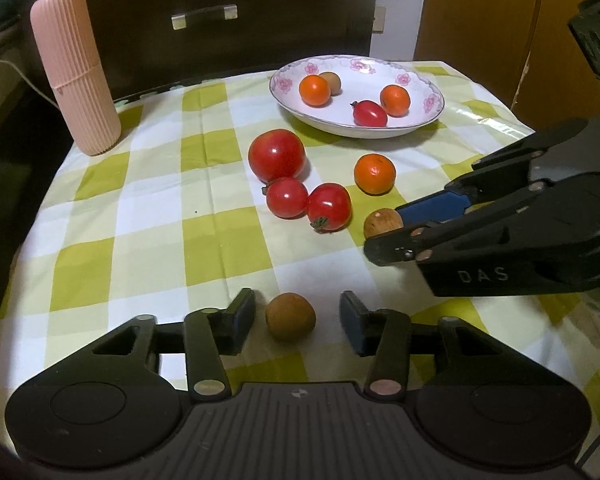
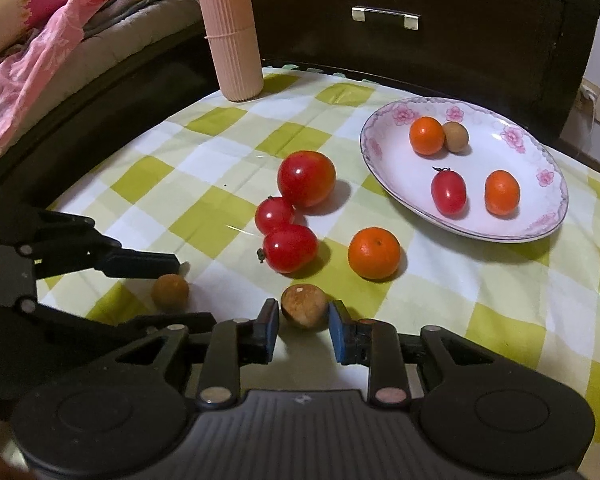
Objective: Organize fruits
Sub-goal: 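Carry both brown fruits over the white bowl and open both tools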
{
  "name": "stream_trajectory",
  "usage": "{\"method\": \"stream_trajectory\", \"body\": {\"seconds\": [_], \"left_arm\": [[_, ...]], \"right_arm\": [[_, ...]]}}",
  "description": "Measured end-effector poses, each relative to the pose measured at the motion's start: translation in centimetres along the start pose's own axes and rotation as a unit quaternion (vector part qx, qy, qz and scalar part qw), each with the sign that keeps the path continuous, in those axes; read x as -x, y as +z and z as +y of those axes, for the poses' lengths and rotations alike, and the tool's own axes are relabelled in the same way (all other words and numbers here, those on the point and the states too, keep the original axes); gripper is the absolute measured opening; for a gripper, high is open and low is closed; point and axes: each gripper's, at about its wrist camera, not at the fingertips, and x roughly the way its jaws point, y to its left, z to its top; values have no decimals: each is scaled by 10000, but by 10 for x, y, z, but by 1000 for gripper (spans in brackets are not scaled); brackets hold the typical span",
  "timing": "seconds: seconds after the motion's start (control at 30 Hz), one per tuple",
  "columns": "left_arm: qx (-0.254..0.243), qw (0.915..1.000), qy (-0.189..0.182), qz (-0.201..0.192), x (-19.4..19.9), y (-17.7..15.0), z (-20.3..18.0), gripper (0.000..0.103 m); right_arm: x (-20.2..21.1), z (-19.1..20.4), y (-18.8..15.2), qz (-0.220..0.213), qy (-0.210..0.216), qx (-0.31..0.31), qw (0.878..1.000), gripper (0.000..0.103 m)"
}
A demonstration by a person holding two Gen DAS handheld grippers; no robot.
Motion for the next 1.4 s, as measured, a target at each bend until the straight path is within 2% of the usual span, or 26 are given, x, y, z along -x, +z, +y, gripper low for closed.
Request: {"method": "stream_trajectory", "body": {"seconds": [0.07,0.17,0.27,0.37,0.43,0.63,1.07,1.3,1.4], "left_arm": [[3,10000,2,-25,0,-1,0,66],[-42,9999,-99,18,-1,-1,-3,77],[-121,9999,19,19,-2,-1,-8,77],[-43,10000,-34,58,-1,0,-5,70],[-17,10000,-34,77,1,1,-5,58],[100,9998,-53,189,2,6,-1,35],[156,9995,-152,238,1,14,-8,33],[255,9995,-178,88,3,26,-10,33],[328,9993,-167,-93,5,38,-11,33]], "right_arm": [[-1,0,1,-29,32,-18,10000,28],[-3,-1,1,-26,71,-60,10000,28],[-5,-1,2,-50,57,-32,10000,28],[-5,-3,2,-77,-20,-50,10000,28],[-5,-2,2,-61,-68,-36,10000,28],[-3,2,1,3,-189,39,9998,26],[12,-4,4,-185,-191,-144,9995,25],[19,-14,5,-277,-262,-304,9988,25],[25,-18,9,-398,-295,-366,9981,25]]}}
